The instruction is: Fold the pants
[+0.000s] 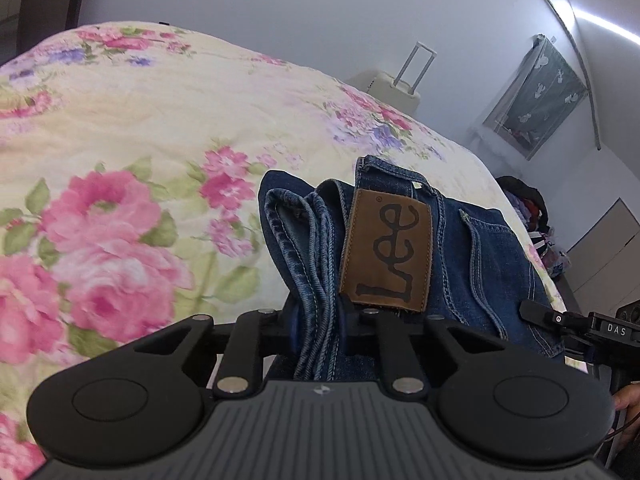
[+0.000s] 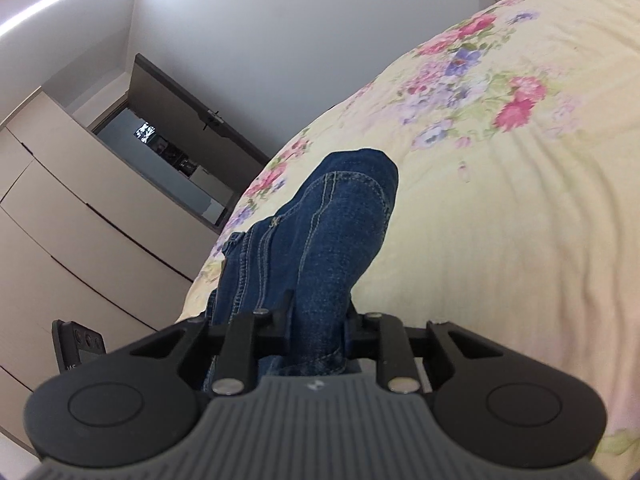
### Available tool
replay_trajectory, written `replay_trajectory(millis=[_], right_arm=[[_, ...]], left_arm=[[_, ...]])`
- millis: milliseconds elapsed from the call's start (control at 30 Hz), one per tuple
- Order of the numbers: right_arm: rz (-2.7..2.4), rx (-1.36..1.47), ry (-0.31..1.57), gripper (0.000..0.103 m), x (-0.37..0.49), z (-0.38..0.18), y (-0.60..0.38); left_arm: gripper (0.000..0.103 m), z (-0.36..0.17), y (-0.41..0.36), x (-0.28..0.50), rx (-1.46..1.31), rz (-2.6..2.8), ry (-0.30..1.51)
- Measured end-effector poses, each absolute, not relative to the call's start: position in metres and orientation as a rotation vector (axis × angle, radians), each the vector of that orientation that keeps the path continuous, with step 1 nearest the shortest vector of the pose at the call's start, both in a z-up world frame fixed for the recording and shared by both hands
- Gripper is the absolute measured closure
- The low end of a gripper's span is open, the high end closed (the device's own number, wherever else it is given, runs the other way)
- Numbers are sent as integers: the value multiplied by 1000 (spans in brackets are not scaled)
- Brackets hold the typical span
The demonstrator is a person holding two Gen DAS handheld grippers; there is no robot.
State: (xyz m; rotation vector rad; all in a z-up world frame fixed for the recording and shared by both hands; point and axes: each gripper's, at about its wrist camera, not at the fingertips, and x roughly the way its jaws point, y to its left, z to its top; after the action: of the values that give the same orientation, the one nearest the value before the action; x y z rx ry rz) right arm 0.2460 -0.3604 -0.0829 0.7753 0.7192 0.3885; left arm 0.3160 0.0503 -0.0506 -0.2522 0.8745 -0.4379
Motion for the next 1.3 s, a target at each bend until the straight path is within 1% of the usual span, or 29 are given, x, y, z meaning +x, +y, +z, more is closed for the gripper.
replay_trajectory(millis=[133,267,467,733,800,900,1000,1067,1100,1133,1167,1200,1233,1267,1300], right_arm=[[455,803,737,86,257,-79,-305],[499,819,769,86,271,-86,-257],[525,808,819,86,292,-114,-205],[498,786,904,86,316,-167,-180],[488,782,917,86,321,-178,-176],[457,751,948,86,326,-191,-176],[410,673,997,85,332,-204,-169],[389,689,1014,85,333,-214,-170],[384,698,1017,84,334,-217,-172],[378,698,1022,83,333,-216,-172],[367,688,1029,79,332,-214,-172],[354,665,1037,72,333,-210,-170],[344,634,1044,70,333,-205,-168],[336,599,1051,64,334,-199,-166],[327,572,1057,60,335,-193,-164]], left_arm=[[84,-31,97,322,-202,-403,886],[84,-37,135,330,-200,-364,891],[85,-79,170,345,-235,-339,932],[85,-145,190,358,-266,-347,975],[84,-154,196,358,-279,-350,970],[84,-165,193,355,-212,-365,960],[82,-172,195,354,-226,-366,968],[79,-173,196,354,-237,-353,977],[78,-171,194,355,-230,-337,980],[73,-168,192,354,-219,-316,984],[68,-164,189,353,-201,-289,985],[66,-157,186,351,-176,-267,982],[65,-150,183,348,-145,-250,979],[65,-142,181,345,-113,-238,975],[65,-130,179,340,-74,-224,962]])
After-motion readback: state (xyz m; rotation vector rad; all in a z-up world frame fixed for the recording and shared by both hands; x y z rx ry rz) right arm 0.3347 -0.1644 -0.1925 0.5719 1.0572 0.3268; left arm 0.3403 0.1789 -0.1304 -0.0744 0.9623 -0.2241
